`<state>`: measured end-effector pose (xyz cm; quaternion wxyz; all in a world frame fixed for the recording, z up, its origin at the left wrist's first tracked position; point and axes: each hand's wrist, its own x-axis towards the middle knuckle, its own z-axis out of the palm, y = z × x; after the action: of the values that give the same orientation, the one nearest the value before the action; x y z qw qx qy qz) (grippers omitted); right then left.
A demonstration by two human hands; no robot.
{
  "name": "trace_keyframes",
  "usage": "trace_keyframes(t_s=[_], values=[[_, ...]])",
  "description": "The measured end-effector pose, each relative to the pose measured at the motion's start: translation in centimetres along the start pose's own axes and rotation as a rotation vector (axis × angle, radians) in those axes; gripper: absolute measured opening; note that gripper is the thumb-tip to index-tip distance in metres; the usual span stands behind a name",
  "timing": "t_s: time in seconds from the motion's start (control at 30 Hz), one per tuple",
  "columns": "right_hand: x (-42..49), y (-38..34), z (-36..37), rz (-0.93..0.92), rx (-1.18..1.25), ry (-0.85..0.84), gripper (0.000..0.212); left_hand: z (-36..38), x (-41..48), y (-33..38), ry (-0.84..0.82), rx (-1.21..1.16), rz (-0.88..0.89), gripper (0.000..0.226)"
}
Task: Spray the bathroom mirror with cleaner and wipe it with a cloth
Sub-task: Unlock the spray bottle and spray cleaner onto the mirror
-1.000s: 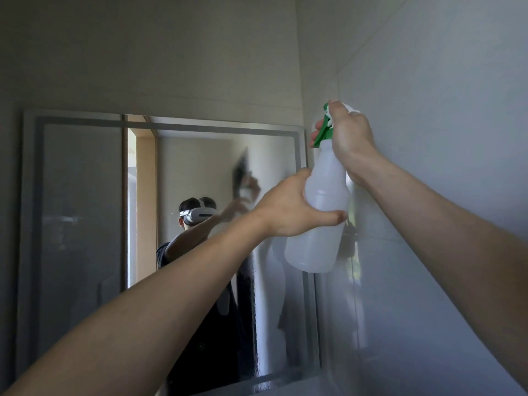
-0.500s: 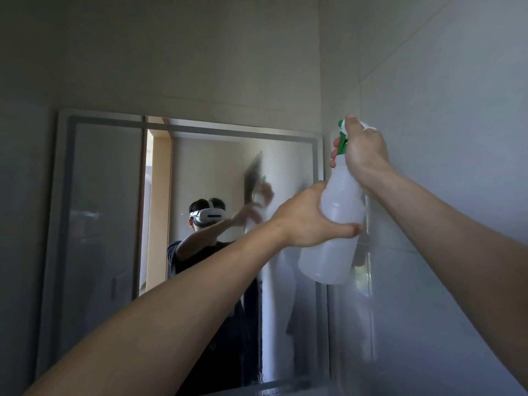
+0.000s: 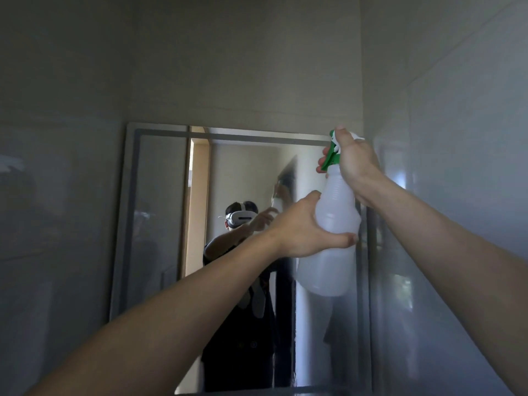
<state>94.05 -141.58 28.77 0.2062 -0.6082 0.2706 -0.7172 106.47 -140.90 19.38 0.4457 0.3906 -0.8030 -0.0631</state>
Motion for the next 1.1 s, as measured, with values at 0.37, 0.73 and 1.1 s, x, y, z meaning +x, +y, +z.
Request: trace_keyframes(t_s=[0.37, 0.73, 1.1], values=[[-1.7, 0.3, 2.9, 0.025, -0.029, 0.043, 0.046, -2.0, -2.0, -2.0, -0.007, 0.006, 0.001, 0.076], [-5.7, 4.5, 3.0, 0.091, -0.052, 0.023, 0.044, 1.2, -5.4, -5.8, -0.079, -0.067, -0.066, 0.079], [-8.3, 7.6, 4.1, 0.184, -0.092, 0.087, 0.051, 1.4, -8.3, -7.8, -0.115, 0.011, -0.124, 0.078]])
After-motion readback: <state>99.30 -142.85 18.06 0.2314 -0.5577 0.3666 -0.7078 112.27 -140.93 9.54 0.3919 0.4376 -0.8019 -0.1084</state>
